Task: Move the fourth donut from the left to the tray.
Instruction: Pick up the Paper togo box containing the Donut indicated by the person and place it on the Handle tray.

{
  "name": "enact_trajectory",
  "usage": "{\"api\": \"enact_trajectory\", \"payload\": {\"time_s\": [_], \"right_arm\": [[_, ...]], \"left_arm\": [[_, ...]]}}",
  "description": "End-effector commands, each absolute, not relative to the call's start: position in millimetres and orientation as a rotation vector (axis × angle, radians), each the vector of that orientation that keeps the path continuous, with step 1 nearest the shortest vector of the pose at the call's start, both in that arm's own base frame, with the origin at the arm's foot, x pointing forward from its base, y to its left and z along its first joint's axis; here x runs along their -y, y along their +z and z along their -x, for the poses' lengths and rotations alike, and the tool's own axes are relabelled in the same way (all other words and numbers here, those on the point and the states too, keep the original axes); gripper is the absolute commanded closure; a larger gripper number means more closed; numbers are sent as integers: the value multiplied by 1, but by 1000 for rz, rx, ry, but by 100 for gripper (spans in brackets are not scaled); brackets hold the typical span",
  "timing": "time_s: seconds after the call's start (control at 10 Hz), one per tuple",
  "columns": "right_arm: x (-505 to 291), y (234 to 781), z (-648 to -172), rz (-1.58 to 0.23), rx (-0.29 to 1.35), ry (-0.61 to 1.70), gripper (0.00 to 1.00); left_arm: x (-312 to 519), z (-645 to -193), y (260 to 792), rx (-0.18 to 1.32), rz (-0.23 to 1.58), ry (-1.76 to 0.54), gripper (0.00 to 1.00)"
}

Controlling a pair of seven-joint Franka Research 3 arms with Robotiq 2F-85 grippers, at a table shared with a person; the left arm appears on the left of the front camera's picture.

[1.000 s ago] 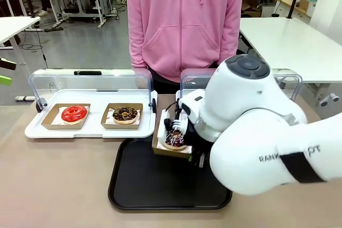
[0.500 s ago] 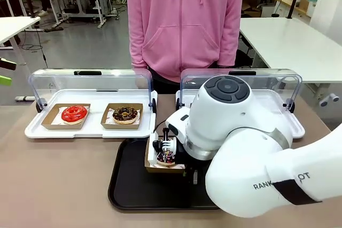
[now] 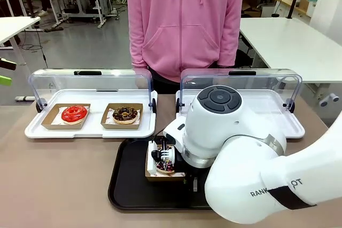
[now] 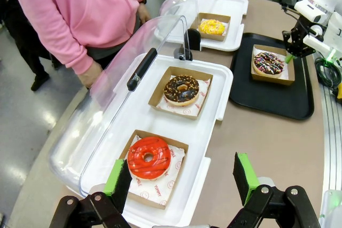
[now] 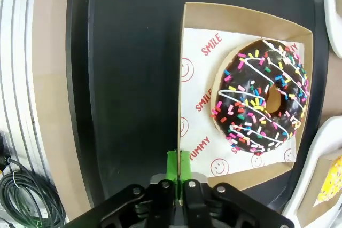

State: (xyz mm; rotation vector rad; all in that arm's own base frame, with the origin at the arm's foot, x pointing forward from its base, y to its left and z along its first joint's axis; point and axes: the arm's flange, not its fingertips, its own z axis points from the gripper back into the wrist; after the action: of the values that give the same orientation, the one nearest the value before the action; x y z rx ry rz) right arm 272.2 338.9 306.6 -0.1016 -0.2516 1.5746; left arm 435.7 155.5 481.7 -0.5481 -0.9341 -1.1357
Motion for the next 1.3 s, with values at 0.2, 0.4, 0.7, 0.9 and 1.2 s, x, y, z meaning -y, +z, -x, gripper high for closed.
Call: {"api": "enact_trajectory", "payload": {"time_s": [0.2,0.4,0.7,0.9,1.2], "right_arm": [[-305,287,-253,105,265,1554,98],[-302,288,-255,90,265,1543,98],[-297,296,-254,86,272,1534,0],[-295,307,-254,89,270,1518,0],[-294,335,-248,90,310,1530,0]], "left_arm": [[-155,-434,484,922,552,-1133,0],[-155,-434,484,922,552,-1133,0],[-155,-434,484,922,552,-1133,0],[-155,-434,484,922,552,-1133,0],[-155,-434,484,922,552,-1133,0]]}}
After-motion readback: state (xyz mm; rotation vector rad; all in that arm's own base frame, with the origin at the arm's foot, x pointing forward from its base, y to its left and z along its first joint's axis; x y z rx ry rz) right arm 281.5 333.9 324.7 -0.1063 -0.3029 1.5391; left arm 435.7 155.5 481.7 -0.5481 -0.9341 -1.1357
